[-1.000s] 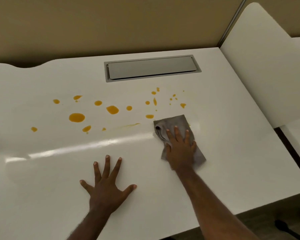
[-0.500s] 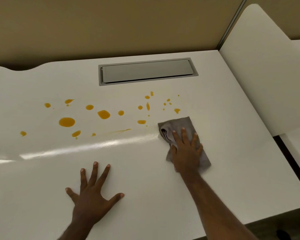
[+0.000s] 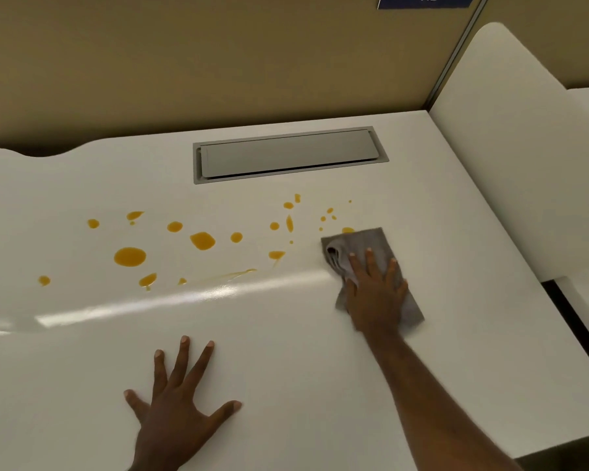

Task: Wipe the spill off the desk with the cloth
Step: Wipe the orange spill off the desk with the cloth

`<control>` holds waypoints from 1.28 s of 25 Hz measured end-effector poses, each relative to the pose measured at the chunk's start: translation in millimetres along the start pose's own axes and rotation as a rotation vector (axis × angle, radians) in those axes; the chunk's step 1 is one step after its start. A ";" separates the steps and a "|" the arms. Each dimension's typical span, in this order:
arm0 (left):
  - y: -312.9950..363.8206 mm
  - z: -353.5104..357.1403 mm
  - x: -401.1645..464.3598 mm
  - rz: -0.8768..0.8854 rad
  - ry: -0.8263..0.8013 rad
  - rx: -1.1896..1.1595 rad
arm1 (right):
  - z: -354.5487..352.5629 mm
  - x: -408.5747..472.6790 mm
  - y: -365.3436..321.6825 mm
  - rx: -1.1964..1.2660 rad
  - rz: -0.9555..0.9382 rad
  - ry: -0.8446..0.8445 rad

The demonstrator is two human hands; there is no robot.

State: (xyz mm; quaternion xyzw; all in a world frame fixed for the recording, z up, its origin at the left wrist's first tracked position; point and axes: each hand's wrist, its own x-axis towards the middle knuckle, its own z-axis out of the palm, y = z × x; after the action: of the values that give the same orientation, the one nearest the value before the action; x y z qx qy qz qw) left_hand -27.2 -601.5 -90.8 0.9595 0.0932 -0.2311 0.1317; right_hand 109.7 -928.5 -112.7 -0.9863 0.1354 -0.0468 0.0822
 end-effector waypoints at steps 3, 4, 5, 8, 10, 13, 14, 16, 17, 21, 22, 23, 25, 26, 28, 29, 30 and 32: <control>1.4 -6.3 6.6 -0.001 0.036 -0.006 | 4.0 29.7 -44.0 0.018 -0.051 -0.089; 2.9 -9.2 10.8 0.000 0.049 -0.009 | 8.4 23.6 -53.7 0.000 -0.130 -0.103; 5.1 -11.9 15.5 0.003 0.058 -0.013 | 12.3 12.5 -57.2 -0.020 -0.203 -0.117; 10.6 -14.9 26.8 0.009 0.050 -0.027 | 13.8 -16.7 -35.4 -0.034 -0.299 -0.100; 11.1 -12.8 29.3 0.007 0.046 -0.040 | 8.3 -9.7 -12.7 -0.035 -0.274 -0.101; 8.4 -9.5 30.9 -0.003 0.044 -0.039 | 3.5 28.9 -4.4 -0.031 -0.088 -0.091; 8.2 -9.3 31.4 -0.003 0.045 -0.037 | 3.7 42.9 -13.1 -0.007 -0.024 -0.090; 9.5 -9.2 31.2 -0.002 0.047 -0.035 | 4.1 57.3 -42.5 0.043 0.021 -0.127; 9.9 -9.1 31.3 -0.003 0.049 -0.037 | 5.6 55.4 -57.5 0.044 -0.024 -0.142; 7.9 -7.1 31.7 -0.003 0.052 -0.021 | 11.1 4.3 -56.7 -0.001 -0.336 -0.113; 7.6 -6.4 31.8 -0.006 0.052 -0.017 | 10.7 -1.6 -42.2 -0.003 -0.338 -0.090; 7.6 -5.9 32.0 -0.009 0.053 -0.015 | 8.1 2.2 -28.8 -0.014 -0.299 -0.080; 8.5 -6.0 32.4 -0.016 0.054 -0.009 | 4.7 32.2 -14.9 -0.046 -0.140 -0.071; 8.4 -6.5 32.6 -0.020 0.051 -0.007 | 4.4 53.7 -18.6 -0.034 -0.065 -0.078; 8.2 -6.8 33.3 -0.024 0.047 -0.003 | 2.8 93.6 -41.8 0.057 0.040 -0.113; 7.4 -6.7 33.5 -0.027 0.048 0.000 | 3.0 104.2 -59.0 0.076 0.030 -0.129; 7.2 -5.8 33.7 -0.027 0.051 0.002 | 5.3 106.7 -73.6 0.064 -0.025 -0.136; 6.2 -3.4 33.8 -0.022 0.058 0.001 | 12.0 89.5 -86.2 0.005 -0.234 -0.159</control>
State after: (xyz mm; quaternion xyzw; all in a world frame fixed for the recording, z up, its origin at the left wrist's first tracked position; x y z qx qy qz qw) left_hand 5.3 -602.4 -102.4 0.9648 0.1075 -0.2046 0.1257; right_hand 219.3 -869.4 -103.2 -0.9957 0.0122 0.0217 0.0888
